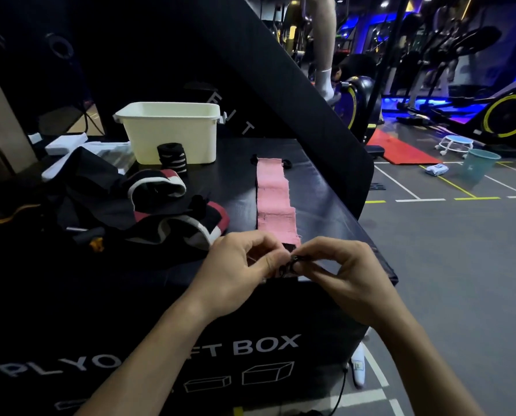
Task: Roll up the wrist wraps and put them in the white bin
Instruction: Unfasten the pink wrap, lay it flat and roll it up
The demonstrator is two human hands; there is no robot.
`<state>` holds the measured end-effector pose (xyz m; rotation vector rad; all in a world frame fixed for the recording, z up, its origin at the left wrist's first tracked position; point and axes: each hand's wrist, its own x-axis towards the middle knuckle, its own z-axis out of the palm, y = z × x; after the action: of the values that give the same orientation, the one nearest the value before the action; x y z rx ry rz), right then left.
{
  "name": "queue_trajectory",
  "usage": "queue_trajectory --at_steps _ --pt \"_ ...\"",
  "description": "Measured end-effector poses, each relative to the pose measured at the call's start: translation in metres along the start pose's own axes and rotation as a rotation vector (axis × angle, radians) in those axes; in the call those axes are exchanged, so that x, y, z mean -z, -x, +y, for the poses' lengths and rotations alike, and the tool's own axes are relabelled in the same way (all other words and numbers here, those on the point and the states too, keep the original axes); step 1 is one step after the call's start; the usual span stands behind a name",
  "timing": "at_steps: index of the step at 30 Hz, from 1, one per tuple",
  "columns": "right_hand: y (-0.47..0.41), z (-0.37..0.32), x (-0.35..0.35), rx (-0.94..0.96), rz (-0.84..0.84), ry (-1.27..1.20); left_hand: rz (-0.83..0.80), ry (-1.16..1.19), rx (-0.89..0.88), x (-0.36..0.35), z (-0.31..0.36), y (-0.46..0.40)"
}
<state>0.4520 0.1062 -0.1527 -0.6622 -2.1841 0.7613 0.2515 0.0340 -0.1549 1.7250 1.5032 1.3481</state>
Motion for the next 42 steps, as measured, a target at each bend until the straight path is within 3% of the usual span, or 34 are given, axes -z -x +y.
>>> queue_trajectory --at_steps 4,8,11,23,33,42 --pt "0.005 0.004 -0.001 -0.017 -0.049 -0.009 -0.016 -0.179 -0.084 0.011 -0.016 -0.040" --pt "0.003 0.007 -0.003 -0.031 -0.065 -0.025 -0.390 -0.689 -0.081 -0.009 -0.034 -0.088" --pt "0.002 0.009 -0.006 -0.057 -0.071 -0.043 -0.543 -0.943 0.040 -0.018 -0.052 -0.108" --pt "-0.004 0.023 0.001 -0.235 -0.188 -0.297 -0.516 -0.973 0.244 -0.032 -0.078 -0.182" --pt "-0.010 0.027 0.001 -0.218 -0.228 -0.186 -0.438 -1.030 0.239 -0.038 -0.093 -0.239" --pt "-0.014 0.030 0.000 -0.179 -0.215 -0.091 -0.231 -0.828 0.164 -0.046 -0.099 -0.244"
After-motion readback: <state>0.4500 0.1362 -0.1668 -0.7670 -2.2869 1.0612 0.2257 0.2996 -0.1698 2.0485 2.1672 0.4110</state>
